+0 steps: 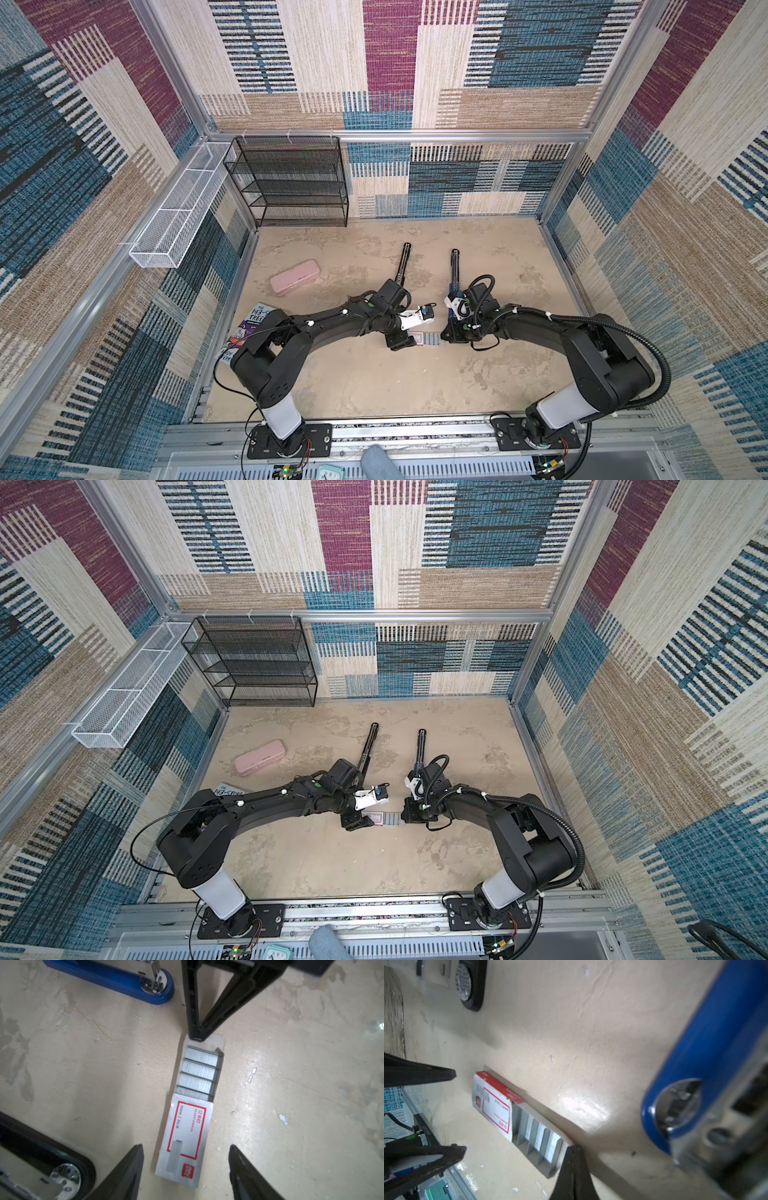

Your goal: Load the staples into the stapler

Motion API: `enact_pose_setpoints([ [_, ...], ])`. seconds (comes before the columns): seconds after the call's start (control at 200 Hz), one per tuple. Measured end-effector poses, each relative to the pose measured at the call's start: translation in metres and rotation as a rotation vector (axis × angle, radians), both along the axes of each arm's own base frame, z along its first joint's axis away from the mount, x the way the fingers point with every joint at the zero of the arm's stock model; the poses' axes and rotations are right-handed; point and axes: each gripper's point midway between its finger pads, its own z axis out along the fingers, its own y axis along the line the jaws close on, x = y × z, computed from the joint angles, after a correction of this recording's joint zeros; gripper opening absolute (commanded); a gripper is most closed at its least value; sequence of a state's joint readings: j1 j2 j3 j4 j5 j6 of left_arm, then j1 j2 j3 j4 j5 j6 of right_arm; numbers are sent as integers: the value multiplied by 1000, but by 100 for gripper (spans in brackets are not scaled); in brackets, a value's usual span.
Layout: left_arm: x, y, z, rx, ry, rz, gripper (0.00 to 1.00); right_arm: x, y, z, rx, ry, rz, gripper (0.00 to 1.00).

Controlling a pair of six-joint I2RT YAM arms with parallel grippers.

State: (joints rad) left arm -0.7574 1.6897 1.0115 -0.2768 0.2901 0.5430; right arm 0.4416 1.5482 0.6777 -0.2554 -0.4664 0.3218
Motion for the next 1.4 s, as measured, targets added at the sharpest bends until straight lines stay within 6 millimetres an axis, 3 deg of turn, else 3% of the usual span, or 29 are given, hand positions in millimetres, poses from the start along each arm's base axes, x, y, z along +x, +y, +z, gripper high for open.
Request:
enact_pose_setpoints([
  [0.321, 5, 26, 18, 43, -35, 167, 60, -25, 42, -2, 95, 55, 68, 0],
  [0.666, 26, 48, 32, 29, -19, 393, 59, -5, 83, 4, 178, 66, 77, 0],
  [0.791, 33, 64, 43, 10, -36, 495, 63, 3, 90, 7, 197, 66, 61, 1],
  [0.921, 40, 80, 50, -1, -27, 630, 69, 9, 96, 10, 208, 58, 66, 11],
  [1.037, 47, 91, 53, -2, -15, 742, 99, 5, 102, 9, 210, 69, 85, 22],
  [1.357, 39, 106, 50, -101, 78, 937, 100, 3, 93, 26, 193, 3, 80, 31],
  [1.397, 38, 105, 49, -118, 98, 956, 93, 3, 89, 29, 186, -11, 72, 32],
])
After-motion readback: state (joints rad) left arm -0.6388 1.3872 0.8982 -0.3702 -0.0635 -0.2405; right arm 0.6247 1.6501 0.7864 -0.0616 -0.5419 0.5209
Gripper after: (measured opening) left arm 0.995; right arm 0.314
